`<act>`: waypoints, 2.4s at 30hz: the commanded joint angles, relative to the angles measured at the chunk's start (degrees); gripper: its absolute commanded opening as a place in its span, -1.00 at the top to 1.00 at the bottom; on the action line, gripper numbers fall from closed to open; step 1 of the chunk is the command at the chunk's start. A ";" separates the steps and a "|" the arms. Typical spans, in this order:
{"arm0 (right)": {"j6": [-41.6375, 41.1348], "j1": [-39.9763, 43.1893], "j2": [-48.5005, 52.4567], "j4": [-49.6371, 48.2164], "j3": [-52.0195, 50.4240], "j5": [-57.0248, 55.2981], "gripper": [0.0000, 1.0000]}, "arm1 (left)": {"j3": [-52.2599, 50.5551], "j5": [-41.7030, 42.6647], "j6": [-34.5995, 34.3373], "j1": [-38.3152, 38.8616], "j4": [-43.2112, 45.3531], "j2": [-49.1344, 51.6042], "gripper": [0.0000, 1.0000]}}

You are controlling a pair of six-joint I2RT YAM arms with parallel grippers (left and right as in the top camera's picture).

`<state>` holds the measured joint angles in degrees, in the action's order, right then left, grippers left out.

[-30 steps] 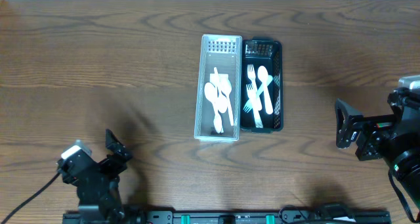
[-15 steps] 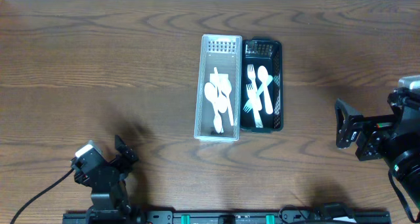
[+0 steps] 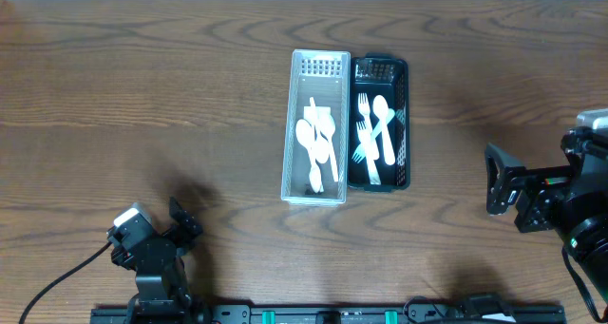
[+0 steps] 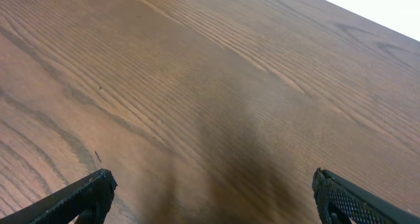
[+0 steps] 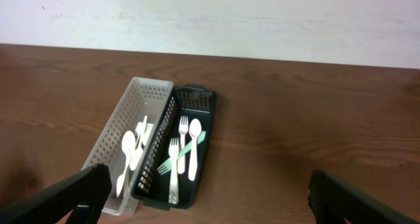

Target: Pack container

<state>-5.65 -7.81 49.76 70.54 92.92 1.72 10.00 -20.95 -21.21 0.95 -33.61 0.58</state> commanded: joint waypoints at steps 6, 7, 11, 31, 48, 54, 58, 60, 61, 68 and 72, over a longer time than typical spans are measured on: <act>-0.52 -0.50 -0.09 -0.02 -0.04 -0.17 -0.98 | -1.01 -0.52 -0.50 -0.28 0.07 -0.42 -0.96; -0.52 -0.50 -0.09 0.00 -0.04 -0.17 -0.98 | -1.01 -0.52 -0.52 -0.28 0.07 -0.42 -0.96; -0.52 -0.50 -0.09 0.00 -0.04 -0.17 -0.98 | -1.01 -0.52 -0.52 -0.28 0.07 -0.42 -0.96; 0.61 3.32 -11.32 -8.02 -21.55 -7.82 -0.98 | -1.01 -0.52 -0.50 -0.28 0.07 -0.42 -0.96; 0.59 3.39 -40.06 -33.81 -73.37 -8.44 -0.98 | -1.01 -0.52 -0.52 -0.28 0.07 -0.42 -0.96; 0.57 3.67 -45.44 -34.64 -79.78 -8.59 -0.99 | -1.01 -0.52 -0.52 -0.28 0.09 -0.42 -0.96; 0.59 3.69 -47.87 -35.06 -82.18 -8.63 -0.98 | -1.01 -0.52 -0.52 -0.28 0.09 -0.42 -0.96; 0.57 3.80 -48.87 -35.23 -83.27 -8.83 -0.98 | -1.01 -0.52 -0.52 -0.28 0.07 -0.39 -0.96; 0.57 3.91 -49.40 -35.43 -83.93 -8.83 -0.98 | -1.01 -0.52 -0.52 -0.28 0.07 -0.42 -0.96; 0.57 5.33 -49.44 -35.85 -84.04 -8.79 -0.99 | -1.01 -0.52 -0.52 -0.28 0.09 -0.39 -0.96; 0.57 5.99 -49.44 -35.82 -84.04 -8.79 -0.98 | -1.01 -0.52 -0.52 -0.28 0.07 -0.39 -0.96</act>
<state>-5.41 -2.74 0.95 34.85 9.56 -6.26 9.98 -20.95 -21.21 0.95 -33.52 0.58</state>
